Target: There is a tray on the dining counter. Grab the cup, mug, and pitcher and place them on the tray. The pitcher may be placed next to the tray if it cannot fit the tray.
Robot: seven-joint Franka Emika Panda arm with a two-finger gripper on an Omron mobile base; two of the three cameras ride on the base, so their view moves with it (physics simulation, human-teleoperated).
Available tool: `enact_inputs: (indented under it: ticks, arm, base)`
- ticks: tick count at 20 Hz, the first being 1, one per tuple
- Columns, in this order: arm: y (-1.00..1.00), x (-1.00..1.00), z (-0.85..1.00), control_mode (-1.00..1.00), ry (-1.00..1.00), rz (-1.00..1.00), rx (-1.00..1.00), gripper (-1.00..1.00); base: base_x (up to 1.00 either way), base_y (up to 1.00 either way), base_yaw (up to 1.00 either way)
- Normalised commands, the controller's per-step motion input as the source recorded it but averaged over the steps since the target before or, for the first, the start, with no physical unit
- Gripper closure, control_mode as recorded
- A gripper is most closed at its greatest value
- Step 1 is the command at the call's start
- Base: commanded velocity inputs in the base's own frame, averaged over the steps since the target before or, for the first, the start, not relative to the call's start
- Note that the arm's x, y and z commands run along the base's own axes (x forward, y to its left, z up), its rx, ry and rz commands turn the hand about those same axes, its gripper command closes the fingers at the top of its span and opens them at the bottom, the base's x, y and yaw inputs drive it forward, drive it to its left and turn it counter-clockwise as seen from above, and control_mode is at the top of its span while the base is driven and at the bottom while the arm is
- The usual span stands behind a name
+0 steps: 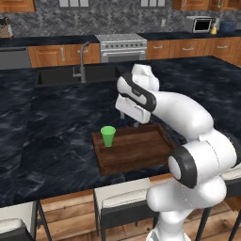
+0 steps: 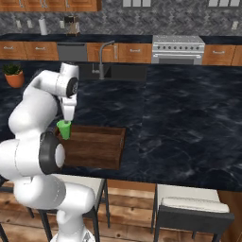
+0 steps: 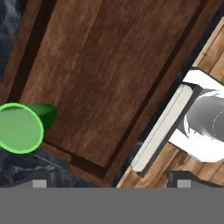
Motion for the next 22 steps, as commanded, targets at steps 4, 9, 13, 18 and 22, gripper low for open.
enact_inputs:
  ticks: [4, 9, 13, 18, 22]
  arm:
    - [-0.34, -0.61, 0.57, -1.00, -0.22, 0.28, -0.12, -1.00]
    - [-0.45, -0.61, 0.47, -1.00, -0.25, 0.29, -0.13, -1.00]
    - [-0.65, -0.65, 0.29, -1.00, -0.25, 0.23, -0.03, -1.00]
    - [-0.58, -0.58, 0.07, -1.00, -0.15, 0.28, -0.01, -1.00]
    - [-0.18, -0.38, 0.04, -1.00, -0.04, 0.25, 0.00, -1.00]
  base:
    - [0.00, 0.00, 0.00]
    - [0.00, 0.00, 0.00]
    - [0.00, 0.00, 0.00]
    - [0.00, 0.00, 0.00]
    - [0.00, 0.00, 0.00]
